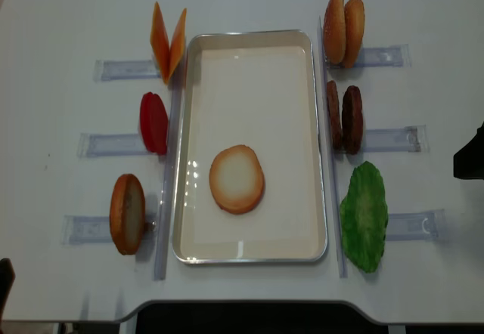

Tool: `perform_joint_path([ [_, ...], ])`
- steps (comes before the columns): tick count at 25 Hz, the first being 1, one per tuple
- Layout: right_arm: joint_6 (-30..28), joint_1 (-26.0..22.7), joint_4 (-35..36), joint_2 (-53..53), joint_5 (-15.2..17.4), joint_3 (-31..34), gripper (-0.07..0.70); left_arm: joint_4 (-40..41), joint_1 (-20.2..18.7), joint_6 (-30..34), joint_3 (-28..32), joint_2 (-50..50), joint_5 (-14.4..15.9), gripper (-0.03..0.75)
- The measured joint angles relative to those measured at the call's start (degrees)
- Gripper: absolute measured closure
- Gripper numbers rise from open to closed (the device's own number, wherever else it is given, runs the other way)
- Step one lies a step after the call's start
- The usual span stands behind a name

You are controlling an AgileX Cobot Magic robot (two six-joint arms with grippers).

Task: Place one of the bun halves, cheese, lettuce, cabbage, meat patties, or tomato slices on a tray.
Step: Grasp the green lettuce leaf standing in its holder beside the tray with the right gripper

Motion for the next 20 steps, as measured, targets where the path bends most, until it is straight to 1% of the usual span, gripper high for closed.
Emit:
perform_joint_path([
  [7,-2.3,0.1,-0.7,0.9,0.0,-0.2,0.050,0.0,0.0,0.0,0.0,0.0,0.0,0.245],
  [11,-2.1,1.1,-0.4,0.9,0.0,-0.2,0.052,0.0,0.0,0.0,0.0,0.0,0.0,0.245],
  [14,0.1,3.6,0.5,0.9,0.0,-0.2,0.065,0.0,0.0,0.0,0.0,0.0,0.0,0.245],
  [20,8.5,11.6,0.7,0.9,0.0,-0.2,0.070,0.0,0.0,0.0,0.0,0.0,0.0,0.245],
])
